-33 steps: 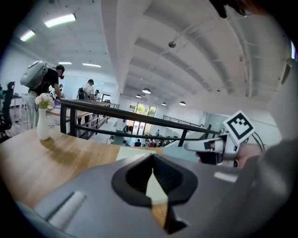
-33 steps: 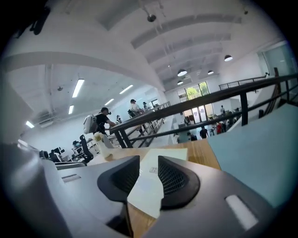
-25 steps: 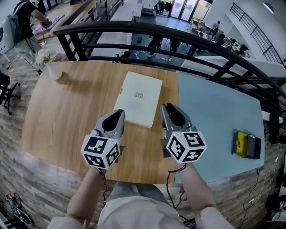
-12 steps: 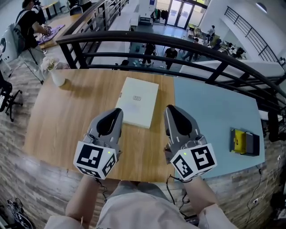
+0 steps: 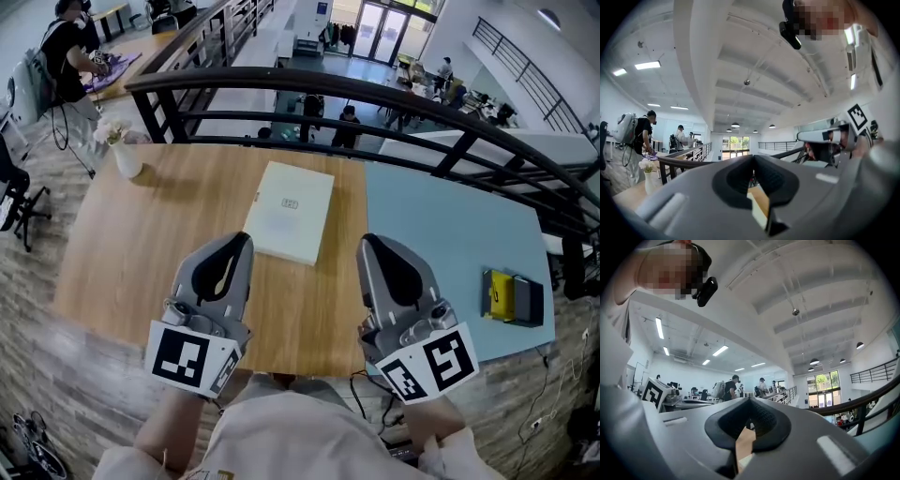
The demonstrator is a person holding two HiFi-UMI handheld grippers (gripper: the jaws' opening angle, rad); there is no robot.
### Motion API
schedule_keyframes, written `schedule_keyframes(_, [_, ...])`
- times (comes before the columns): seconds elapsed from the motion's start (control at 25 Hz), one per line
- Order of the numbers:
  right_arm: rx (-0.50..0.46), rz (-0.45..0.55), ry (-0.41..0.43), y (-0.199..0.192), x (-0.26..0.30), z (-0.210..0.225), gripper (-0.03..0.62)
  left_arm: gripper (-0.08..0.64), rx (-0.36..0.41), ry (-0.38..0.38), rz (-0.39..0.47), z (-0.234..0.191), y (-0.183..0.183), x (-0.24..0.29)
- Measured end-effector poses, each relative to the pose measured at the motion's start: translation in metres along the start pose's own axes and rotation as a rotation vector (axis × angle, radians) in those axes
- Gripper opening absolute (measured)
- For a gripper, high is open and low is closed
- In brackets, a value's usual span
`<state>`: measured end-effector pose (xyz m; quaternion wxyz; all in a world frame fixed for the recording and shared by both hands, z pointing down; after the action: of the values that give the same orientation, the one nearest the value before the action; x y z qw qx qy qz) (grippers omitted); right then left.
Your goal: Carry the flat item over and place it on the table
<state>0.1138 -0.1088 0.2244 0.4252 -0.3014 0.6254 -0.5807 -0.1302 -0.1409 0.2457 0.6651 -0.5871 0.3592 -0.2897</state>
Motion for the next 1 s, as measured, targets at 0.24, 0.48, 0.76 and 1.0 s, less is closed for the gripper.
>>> schedule_keyframes(0.24, [-0.031, -0.023, 0.013, -0.008, -0.016, -0.010, 0.003, 0.003, -0.012, -0.015, -0.020, 0.013, -0.008, -0.012])
schedule_keyframes(0.48, [0.021, -0.054, -0.001, -0.024, -0.024, -0.018, 0.002, 0.003, -0.036, -0.031, -0.076, 0.026, -0.019, -0.021])
schedule_keyframes(0.76, [0.014, -0.068, -0.001, -0.029, -0.023, -0.023, 0.002, 0.003, -0.022, -0.044, -0.067, 0.028, -0.023, -0.021])
schedule_keyframes(1.0, [0.020, -0.083, 0.007, -0.028, -0.023, -0.022, 0.002, 0.003, -0.054, -0.039, -0.099, 0.032, -0.020, -0.019])
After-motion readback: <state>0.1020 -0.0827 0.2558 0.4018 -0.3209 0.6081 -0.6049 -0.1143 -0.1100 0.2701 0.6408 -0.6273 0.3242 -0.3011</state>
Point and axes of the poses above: the fingertips, and each gripper's own axes: x forward along the fingers, z to its right, y out of its top, the point moved 10 cm from there along -x, backward along the fingers, and after that the axes turned 7 degrees about z, right-handed, at the moved point
